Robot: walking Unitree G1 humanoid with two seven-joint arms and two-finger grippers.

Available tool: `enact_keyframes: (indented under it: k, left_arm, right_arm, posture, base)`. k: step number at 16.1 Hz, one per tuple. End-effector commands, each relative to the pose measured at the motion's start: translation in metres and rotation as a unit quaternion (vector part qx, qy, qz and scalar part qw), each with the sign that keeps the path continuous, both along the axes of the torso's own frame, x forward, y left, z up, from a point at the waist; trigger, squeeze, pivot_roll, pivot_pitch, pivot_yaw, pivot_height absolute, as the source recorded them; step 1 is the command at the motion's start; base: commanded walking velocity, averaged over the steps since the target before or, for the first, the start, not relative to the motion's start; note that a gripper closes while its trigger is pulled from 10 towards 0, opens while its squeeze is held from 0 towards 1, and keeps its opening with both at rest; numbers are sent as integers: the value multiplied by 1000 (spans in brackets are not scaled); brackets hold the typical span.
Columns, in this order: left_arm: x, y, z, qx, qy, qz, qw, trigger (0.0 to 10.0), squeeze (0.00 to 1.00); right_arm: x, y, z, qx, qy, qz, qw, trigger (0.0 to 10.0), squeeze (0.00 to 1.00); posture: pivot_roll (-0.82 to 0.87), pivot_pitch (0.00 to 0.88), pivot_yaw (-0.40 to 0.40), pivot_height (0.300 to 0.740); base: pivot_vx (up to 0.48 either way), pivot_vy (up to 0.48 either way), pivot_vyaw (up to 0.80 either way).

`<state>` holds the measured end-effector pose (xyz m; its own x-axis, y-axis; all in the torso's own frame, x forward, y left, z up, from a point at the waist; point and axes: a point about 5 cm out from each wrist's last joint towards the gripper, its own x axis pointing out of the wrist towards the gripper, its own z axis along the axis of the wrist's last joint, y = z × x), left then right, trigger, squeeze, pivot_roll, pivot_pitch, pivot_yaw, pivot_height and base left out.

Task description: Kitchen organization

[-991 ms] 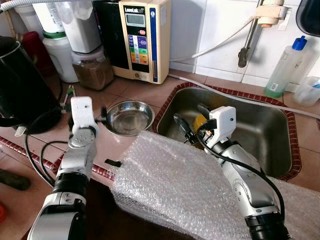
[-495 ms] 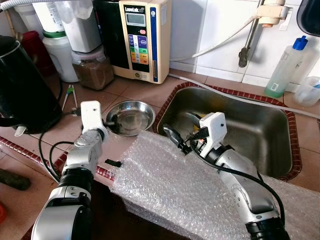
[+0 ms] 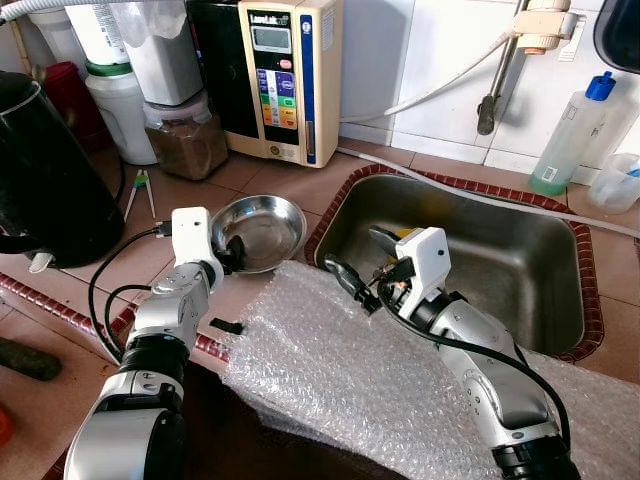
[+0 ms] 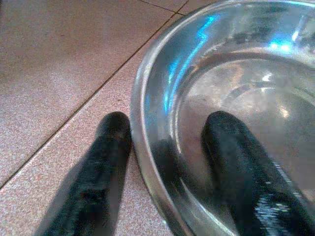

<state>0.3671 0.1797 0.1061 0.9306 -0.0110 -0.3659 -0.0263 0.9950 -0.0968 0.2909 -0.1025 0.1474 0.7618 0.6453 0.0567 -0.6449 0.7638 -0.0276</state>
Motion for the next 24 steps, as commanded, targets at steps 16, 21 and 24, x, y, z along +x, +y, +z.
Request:
enact_keyframes:
  k: [16,21,24]
  left_arm:
    - [-2,6,3,-17,-39,28,999,0,0]
    - [2,13,23,-28,-122,74,989,0,0]
    - [5,-6,49,-67,-209,47,974,0,0]
  right_arm:
    - [-14,7,1,-10,17,89,996,10000,0]
    - [-13,7,0,-12,19,83,996,10000,0]
    - [-9,2,-1,-14,21,62,998,10000,0]
  posture:
    - [-73,0,60,740]
    - [-76,0,59,740]
    - [-78,0,59,740]
  base:
    - [0,0,0]
    - [0,0,0]
    - [0,0,0]
